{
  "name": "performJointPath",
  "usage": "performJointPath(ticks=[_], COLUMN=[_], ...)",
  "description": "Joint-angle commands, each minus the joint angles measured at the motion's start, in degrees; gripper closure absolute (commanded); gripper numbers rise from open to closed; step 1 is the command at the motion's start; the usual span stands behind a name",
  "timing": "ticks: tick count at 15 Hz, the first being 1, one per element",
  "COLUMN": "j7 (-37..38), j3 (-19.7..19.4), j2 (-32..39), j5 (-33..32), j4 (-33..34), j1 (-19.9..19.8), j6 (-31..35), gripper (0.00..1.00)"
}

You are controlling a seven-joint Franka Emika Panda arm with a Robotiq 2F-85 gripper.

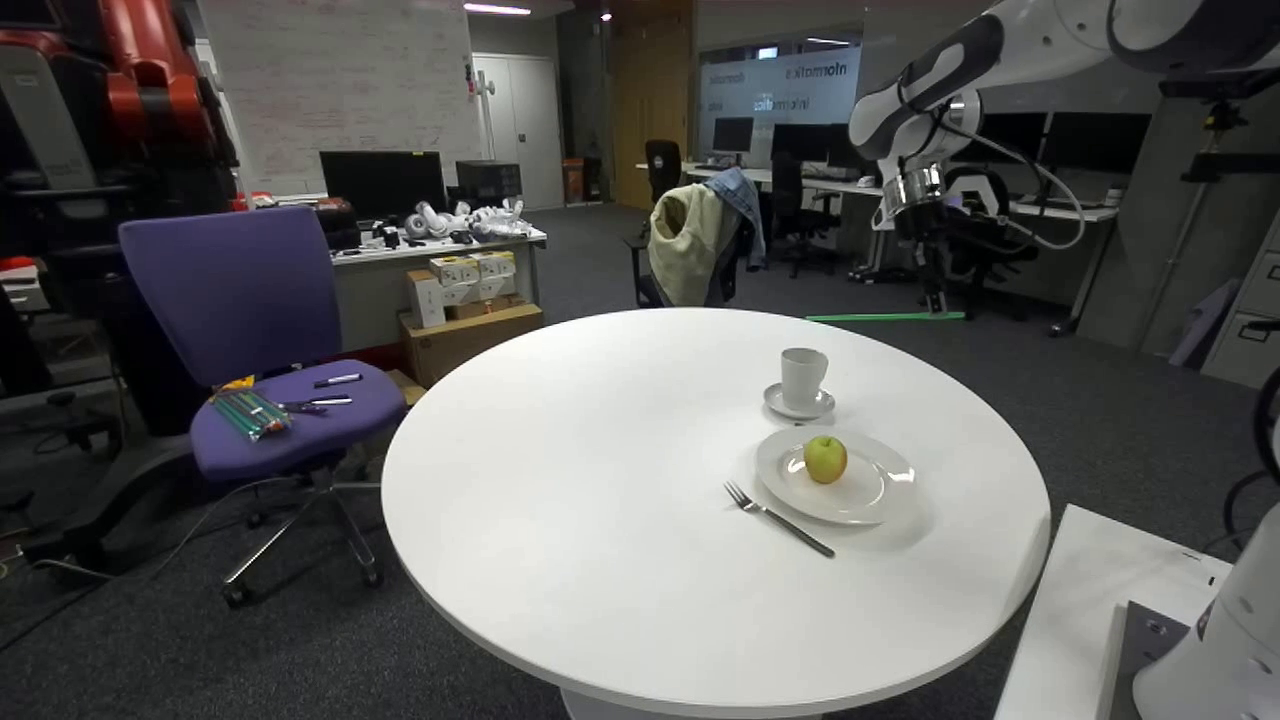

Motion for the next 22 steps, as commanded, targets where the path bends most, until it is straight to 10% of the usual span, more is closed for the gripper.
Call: performJointPath(ticks=[1, 9, 22], j7=[6.8, 24.9, 49.5], j3=[-0.6, 1.5, 5.9], j2=[8.0, 24.7, 44.3], j5=[6.5, 26.0, 46.9], j4=[13.6, 35.4, 57.7], j1=[-2.0, -8.8, -13.4], j6=[-11.8, -29.8, -36.8], gripper=[1.0, 1.0, 1.0])
